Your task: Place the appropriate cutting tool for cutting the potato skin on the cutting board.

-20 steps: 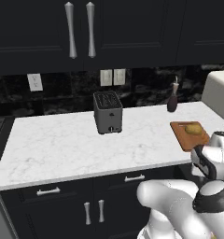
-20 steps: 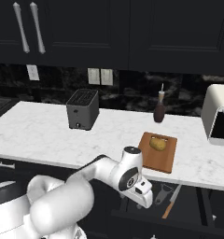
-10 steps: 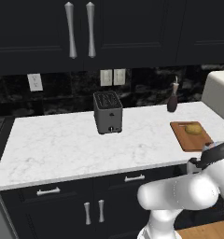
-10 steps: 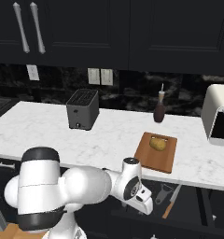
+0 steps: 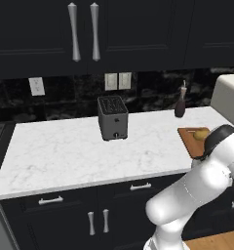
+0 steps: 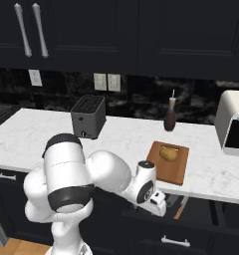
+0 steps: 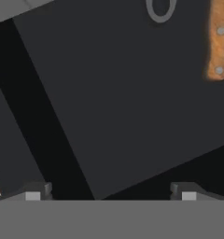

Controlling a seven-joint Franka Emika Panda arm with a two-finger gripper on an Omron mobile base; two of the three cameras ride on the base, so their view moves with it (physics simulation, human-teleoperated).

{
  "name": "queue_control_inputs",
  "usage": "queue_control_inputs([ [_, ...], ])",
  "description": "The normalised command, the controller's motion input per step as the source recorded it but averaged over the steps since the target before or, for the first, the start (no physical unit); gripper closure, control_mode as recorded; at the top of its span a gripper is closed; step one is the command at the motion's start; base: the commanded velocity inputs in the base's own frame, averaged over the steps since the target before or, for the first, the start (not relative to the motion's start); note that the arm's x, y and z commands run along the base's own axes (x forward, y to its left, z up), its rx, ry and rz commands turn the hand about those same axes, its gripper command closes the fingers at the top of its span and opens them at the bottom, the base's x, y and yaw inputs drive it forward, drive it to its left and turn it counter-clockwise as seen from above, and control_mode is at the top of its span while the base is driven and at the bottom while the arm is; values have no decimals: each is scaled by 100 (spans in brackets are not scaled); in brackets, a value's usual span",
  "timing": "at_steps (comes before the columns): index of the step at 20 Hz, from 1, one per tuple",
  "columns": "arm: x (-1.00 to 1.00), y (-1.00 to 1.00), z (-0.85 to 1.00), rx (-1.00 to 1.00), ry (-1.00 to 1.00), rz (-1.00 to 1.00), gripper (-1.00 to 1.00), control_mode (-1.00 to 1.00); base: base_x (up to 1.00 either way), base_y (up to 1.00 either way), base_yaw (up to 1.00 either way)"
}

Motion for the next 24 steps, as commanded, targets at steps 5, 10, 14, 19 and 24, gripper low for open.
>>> queue_control_inputs([
  [5, -78, -18, -36, 1, 4, -1, -100, -100, 0, 0, 0],
  [10, -100, -21, -45, 0, 17, -4, -100, -100, 0, 0, 0],
  [14, -100, -18, -42, 0, 18, -8, -100, -100, 0, 0, 0],
  [19, -100, -24, -33, 0, 13, -14, -100, -100, 0, 0, 0],
  [24, -100, -37, -4, 0, 11, -17, -100, -100, 0, 0, 0],
])
